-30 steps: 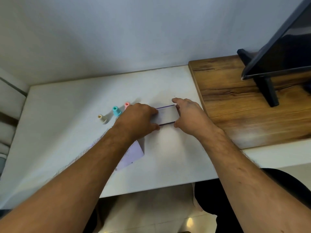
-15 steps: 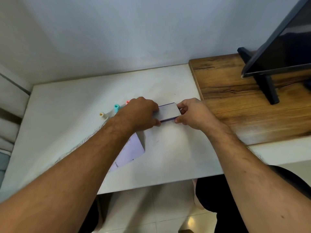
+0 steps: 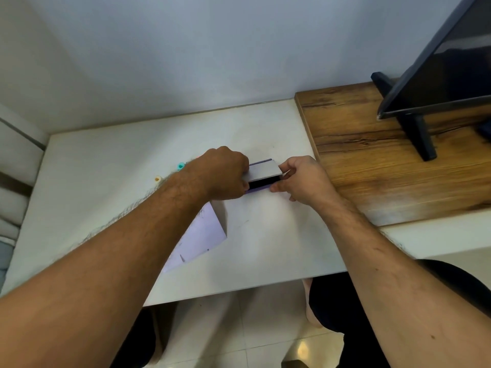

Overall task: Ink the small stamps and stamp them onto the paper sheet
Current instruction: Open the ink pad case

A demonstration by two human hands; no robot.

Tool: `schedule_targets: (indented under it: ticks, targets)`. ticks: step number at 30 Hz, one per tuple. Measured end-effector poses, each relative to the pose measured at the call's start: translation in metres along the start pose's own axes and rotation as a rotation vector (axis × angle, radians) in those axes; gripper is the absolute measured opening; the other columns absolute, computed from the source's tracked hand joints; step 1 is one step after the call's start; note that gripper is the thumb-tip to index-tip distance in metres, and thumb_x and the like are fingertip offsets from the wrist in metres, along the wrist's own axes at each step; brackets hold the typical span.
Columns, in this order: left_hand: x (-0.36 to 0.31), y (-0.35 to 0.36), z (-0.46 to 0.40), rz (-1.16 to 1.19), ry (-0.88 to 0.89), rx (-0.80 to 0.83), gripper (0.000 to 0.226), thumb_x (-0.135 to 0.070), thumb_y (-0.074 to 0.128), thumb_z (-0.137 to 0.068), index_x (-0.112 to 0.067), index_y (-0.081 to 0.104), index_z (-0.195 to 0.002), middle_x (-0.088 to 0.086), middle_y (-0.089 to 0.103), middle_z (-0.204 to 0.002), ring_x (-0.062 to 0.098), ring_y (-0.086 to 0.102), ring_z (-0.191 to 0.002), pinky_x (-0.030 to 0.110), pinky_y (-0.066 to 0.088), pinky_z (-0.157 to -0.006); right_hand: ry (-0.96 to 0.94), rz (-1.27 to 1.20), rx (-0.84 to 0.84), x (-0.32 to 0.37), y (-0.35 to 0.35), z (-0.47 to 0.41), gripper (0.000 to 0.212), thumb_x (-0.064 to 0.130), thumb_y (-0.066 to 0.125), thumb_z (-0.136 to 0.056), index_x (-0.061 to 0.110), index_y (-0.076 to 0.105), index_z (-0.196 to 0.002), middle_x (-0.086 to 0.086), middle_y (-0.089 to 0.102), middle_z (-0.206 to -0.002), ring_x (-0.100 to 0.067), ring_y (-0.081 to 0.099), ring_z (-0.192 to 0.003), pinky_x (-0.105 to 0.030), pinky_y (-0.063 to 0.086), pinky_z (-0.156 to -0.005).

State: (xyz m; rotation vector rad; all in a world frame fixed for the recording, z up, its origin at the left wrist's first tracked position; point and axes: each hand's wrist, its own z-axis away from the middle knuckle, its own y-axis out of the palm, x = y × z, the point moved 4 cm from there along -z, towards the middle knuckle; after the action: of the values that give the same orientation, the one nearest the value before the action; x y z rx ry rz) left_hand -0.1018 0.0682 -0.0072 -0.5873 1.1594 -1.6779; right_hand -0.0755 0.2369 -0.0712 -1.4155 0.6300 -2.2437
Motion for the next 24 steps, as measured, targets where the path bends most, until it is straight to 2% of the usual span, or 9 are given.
schedule_targets:
  ticks: [4,6,8,11,15,17,19,21,24]
  targets:
    - [0.003,-0.008,-0.003,0.033,0.001,0.002,0.027,-0.032,0.052,-0.093,-0.018,0.066,-0.111,0.006,0.066,-0.106,0.025,0.061,-0.093,0.038,0.053,-0.084,0.026,0.026,-0.009,0.001,0.001,0.0,0.039,0.02,0.091,-0.062,0.022,0.067,-0.093,0.004,0.065,-0.084,-0.014,0.065,-0.07,-0.027,0.057,-0.052]
    - [0.006,-0.014,-0.01,0.05,-0.001,0.011,0.023,-0.029,0.047,-0.094,-0.019,0.067,-0.092,0.005,0.066,-0.096,0.023,0.06,-0.086,0.035,0.05,-0.074,0.023,0.041,-0.003,0.001,0.001,0.0,0.039,0.02,0.091,-0.063,0.021,0.069,-0.095,0.003,0.066,-0.086,-0.015,0.066,-0.07,-0.027,0.056,-0.051]
    - [0.008,-0.021,-0.019,0.033,-0.008,0.012,0.026,-0.021,0.042,-0.093,-0.016,0.06,-0.075,0.005,0.062,-0.083,0.022,0.055,-0.077,0.03,0.041,-0.063,0.023,0.047,0.004,0.001,0.0,0.0,0.04,0.02,0.09,-0.064,0.021,0.069,-0.097,0.001,0.068,-0.087,-0.016,0.067,-0.068,-0.024,0.053,-0.048]
    - [0.011,-0.028,-0.031,-0.004,-0.034,0.03,0.021,-0.013,0.04,-0.091,-0.009,0.058,-0.08,0.003,0.055,-0.071,0.025,0.052,-0.077,0.031,0.037,-0.064,0.032,0.029,0.007,0.001,-0.001,-0.001,0.042,0.022,0.09,-0.064,0.02,0.069,-0.1,0.0,0.068,-0.09,-0.016,0.067,-0.068,-0.021,0.05,-0.044]
    - [0.021,-0.029,-0.046,-0.015,-0.067,0.077,0.019,-0.005,0.044,-0.085,-0.006,0.063,-0.082,0.008,0.071,-0.083,0.025,0.06,-0.076,0.032,0.044,-0.064,0.049,0.012,-0.002,0.002,-0.001,-0.001,0.041,0.025,0.09,-0.065,0.019,0.069,-0.099,0.0,0.067,-0.09,-0.017,0.068,-0.063,-0.02,0.05,-0.043]
    - [0.026,-0.029,-0.054,-0.019,-0.058,0.06,0.025,-0.003,0.043,-0.085,-0.011,0.064,-0.097,0.006,0.074,-0.087,0.025,0.061,-0.082,0.033,0.047,-0.071,0.047,0.017,-0.005,0.003,-0.001,0.0,0.038,0.023,0.089,-0.066,0.019,0.069,-0.098,0.001,0.067,-0.089,-0.016,0.068,-0.063,-0.02,0.05,-0.044]
    - [0.03,-0.027,-0.059,0.008,-0.046,0.037,0.044,-0.001,0.043,-0.086,-0.022,0.055,-0.123,0.003,0.073,-0.097,0.023,0.06,-0.096,0.035,0.048,-0.08,0.038,0.026,-0.011,0.004,-0.001,0.0,0.034,0.021,0.088,-0.068,0.019,0.068,-0.096,0.002,0.067,-0.086,-0.014,0.068,-0.062,-0.02,0.05,-0.044]
    - [0.029,-0.025,-0.063,0.022,-0.014,-0.014,0.048,-0.006,0.046,-0.091,-0.029,0.05,-0.132,0.004,0.067,-0.114,0.026,0.058,-0.106,0.036,0.047,-0.084,0.035,0.032,-0.02,0.006,-0.001,0.001,0.03,0.02,0.087,-0.069,0.019,0.068,-0.092,0.004,0.068,-0.082,-0.014,0.068,-0.059,-0.022,0.054,-0.048]
    - [0.023,-0.025,-0.068,-0.021,0.011,-0.135,0.032,-0.023,0.054,-0.096,-0.024,0.061,-0.127,0.007,0.064,-0.12,0.029,0.059,-0.107,0.033,0.043,-0.081,0.051,0.031,-0.042,0.006,-0.002,0.002,0.026,0.021,0.088,-0.067,0.017,0.068,-0.084,0.001,0.07,-0.077,-0.014,0.07,-0.054,-0.03,0.061,-0.058]
